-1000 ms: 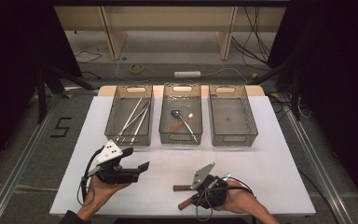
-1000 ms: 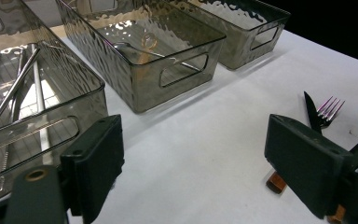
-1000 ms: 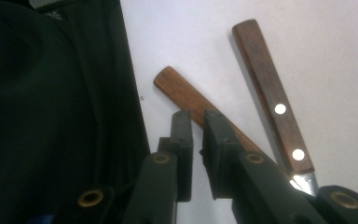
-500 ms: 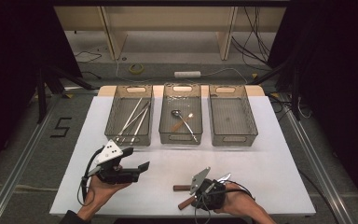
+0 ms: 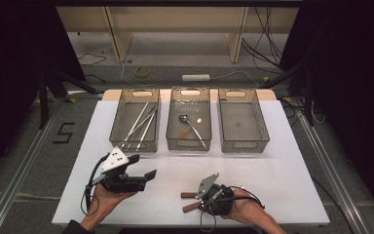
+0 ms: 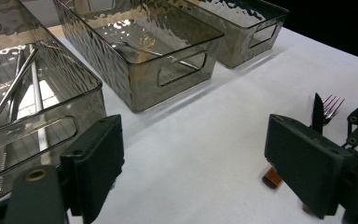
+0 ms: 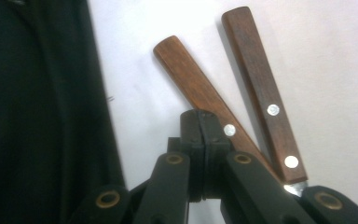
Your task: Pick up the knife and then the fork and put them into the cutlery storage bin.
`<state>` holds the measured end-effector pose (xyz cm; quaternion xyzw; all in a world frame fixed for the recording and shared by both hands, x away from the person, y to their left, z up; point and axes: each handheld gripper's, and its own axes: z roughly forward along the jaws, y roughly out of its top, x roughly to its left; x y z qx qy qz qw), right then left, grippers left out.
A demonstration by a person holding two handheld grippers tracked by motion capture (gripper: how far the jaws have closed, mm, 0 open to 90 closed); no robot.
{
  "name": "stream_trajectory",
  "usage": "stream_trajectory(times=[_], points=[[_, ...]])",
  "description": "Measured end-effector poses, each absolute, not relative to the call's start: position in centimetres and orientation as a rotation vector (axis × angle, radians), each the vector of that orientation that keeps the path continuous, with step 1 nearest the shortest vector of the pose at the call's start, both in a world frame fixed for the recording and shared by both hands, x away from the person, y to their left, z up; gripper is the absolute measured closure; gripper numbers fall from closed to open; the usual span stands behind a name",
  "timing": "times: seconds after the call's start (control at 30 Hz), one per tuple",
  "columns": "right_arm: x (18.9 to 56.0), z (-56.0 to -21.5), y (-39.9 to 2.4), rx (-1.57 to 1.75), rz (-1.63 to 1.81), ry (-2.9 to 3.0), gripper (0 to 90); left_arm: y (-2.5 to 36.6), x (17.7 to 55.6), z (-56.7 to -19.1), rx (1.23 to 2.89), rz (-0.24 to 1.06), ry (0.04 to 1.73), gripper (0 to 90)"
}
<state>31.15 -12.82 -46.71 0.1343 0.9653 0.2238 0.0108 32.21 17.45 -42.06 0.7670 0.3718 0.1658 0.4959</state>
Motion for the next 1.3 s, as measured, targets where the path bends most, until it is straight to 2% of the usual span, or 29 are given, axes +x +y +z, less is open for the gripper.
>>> stream_trajectory(times=[1.13,1.2,1.3], points=[[34.5,-46.5,-11.3,0.539,0.691,2.952,90.0,17.7,32.1,-42.1,1.849,0.404,0.904,19.1],[34.7,-45.9,-11.6,0.532,0.729,2.952,87.9,17.7,32.1,-42.1,1.846,0.407,0.904,19.1],[35.2,-44.8,-12.0,0.523,0.765,2.940,77.5,17.7,32.1,-42.1,1.845,0.407,0.905,19.1]])
